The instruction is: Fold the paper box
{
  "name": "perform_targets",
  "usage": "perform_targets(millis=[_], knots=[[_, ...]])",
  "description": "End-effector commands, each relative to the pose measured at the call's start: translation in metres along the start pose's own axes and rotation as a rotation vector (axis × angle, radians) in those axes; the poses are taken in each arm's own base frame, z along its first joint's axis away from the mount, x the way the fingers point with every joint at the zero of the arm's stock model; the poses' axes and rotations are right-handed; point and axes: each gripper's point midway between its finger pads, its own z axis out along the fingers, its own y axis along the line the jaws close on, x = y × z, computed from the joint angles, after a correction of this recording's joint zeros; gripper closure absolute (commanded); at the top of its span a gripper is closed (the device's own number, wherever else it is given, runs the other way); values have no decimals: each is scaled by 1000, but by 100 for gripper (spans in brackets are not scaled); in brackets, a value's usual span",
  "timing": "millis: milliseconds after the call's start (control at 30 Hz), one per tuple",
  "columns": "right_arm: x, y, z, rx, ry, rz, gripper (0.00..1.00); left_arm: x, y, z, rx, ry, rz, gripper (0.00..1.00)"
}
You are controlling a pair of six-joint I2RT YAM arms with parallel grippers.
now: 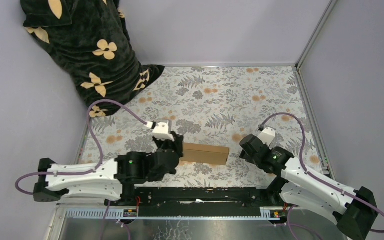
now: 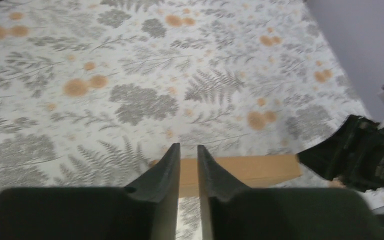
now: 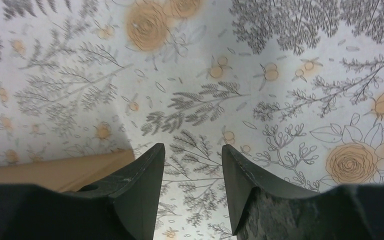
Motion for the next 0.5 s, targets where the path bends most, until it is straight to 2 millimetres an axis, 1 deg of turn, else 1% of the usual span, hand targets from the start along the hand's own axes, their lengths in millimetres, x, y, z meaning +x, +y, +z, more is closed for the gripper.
perform_targets(millis=[0, 67, 133, 233, 367, 433, 467], knots=[[18, -3, 4, -25, 46, 40, 47, 36, 74, -20, -147, 104, -22, 81], [20, -1, 7, -33, 53, 44, 47, 52, 90, -23, -154, 114, -72, 82], [21, 4, 9, -40, 64, 38, 47, 66, 97, -23, -158, 135, -90, 81], [21, 15, 10, -50, 77, 13, 47, 88, 100, -16, -177, 165, -74, 80], [19, 31, 8, -59, 79, -21, 47, 114, 106, 1, -218, 220, -50, 79], [16, 36, 7, -60, 71, -28, 47, 121, 104, 9, -205, 238, -69, 79], [16, 37, 7, -60, 68, -28, 47, 124, 106, 12, -206, 242, -77, 79]])
